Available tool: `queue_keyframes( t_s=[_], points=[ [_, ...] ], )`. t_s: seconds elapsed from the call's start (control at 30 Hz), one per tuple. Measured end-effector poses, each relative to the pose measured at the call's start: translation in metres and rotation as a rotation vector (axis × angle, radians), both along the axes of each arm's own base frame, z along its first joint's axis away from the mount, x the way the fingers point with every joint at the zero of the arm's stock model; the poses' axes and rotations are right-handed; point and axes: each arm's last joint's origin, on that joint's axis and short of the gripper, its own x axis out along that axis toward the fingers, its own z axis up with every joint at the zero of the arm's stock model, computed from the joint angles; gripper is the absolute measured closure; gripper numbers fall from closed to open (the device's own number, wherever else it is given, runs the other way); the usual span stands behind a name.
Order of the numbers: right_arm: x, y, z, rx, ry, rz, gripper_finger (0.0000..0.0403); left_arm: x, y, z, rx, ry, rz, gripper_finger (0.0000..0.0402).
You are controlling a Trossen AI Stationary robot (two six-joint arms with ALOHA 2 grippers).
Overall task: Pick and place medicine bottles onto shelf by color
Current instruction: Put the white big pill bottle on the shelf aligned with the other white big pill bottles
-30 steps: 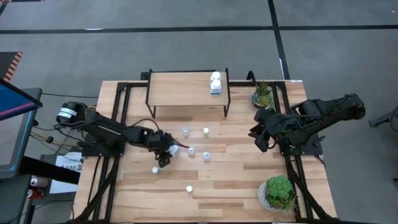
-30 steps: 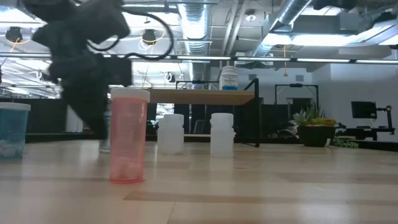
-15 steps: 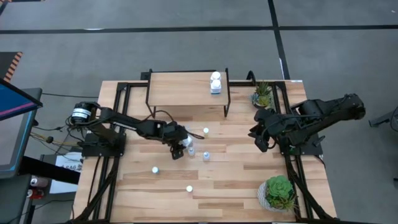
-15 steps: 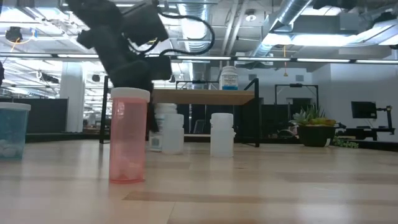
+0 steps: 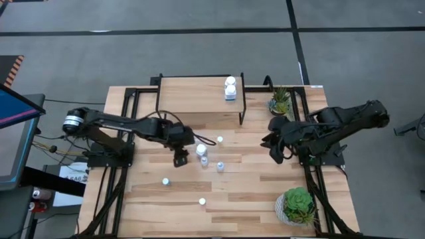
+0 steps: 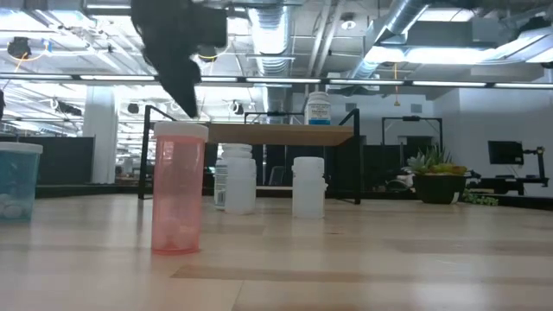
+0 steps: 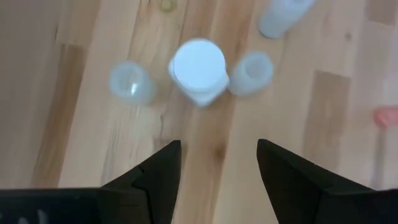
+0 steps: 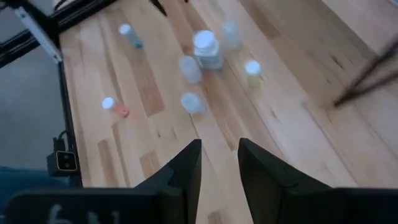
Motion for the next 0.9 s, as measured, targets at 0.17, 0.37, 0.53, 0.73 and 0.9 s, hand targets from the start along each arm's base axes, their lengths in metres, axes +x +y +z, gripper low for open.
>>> queue_keyframes(
  t_s=[0.17, 0.37, 0.53, 0.73, 0.9],
  points=[
    [0.028, 0.004, -0.008, -0.105, -0.011, 0.11, 0.0229, -0.032, -0.003, 0.028, -0.036, -0.028, 0.051, 0.0205],
    [0.077, -0.002, -0.015, -0.23, -0.066, 0.233, 0.015, -0.06, -0.011, 0.054, -0.045, -0.142, 0.114, 0.0205],
    [0.12, -0.013, -0.023, -0.304, -0.027, 0.246, 0.0121, -0.083, -0.016, 0.066, -0.005, -0.172, 0.141, 0.0205],
    [0.167, -0.02, -0.045, -0.316, 0.06, 0.249, 0.0117, -0.111, -0.018, 0.078, 0.039, -0.219, 0.159, 0.0205],
    [0.203, -0.018, -0.058, -0.308, 0.099, 0.266, 0.0117, -0.126, -0.016, 0.085, 0.051, -0.273, 0.185, 0.0205]
  ],
)
